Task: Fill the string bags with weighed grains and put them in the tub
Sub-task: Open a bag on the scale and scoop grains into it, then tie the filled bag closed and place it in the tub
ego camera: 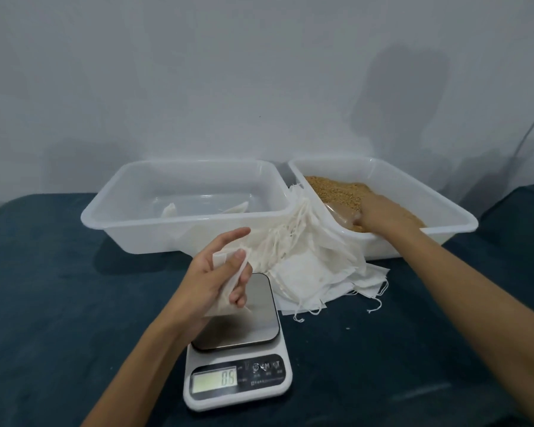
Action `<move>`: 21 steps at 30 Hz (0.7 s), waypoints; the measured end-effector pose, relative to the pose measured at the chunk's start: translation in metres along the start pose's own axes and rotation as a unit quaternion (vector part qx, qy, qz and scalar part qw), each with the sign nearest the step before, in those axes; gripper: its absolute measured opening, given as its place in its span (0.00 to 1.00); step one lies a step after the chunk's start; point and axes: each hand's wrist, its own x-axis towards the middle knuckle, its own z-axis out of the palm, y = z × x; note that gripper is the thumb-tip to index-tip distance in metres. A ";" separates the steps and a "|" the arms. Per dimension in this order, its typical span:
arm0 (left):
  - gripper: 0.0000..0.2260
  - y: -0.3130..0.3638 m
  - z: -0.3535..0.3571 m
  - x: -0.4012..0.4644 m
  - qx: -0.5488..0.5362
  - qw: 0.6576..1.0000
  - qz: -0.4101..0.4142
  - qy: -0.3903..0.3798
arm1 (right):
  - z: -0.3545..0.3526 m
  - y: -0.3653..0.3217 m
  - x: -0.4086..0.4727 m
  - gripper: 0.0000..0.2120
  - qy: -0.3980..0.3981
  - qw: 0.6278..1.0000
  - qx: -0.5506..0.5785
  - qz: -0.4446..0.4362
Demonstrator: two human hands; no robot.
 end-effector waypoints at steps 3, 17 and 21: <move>0.24 0.000 0.003 -0.003 0.020 1.000 -0.008 -0.023 | -0.015 -0.021 -0.028 0.08 0.169 0.982 0.044 -0.070; 0.27 0.004 0.012 -0.011 0.093 0.994 -0.039 -0.051 | 0.006 -0.112 -0.154 0.09 -0.262 0.627 0.701 -0.216; 0.26 0.003 0.008 -0.008 0.074 0.994 -0.039 -0.063 | 0.017 -0.111 -0.145 0.05 -0.258 0.488 0.825 -0.120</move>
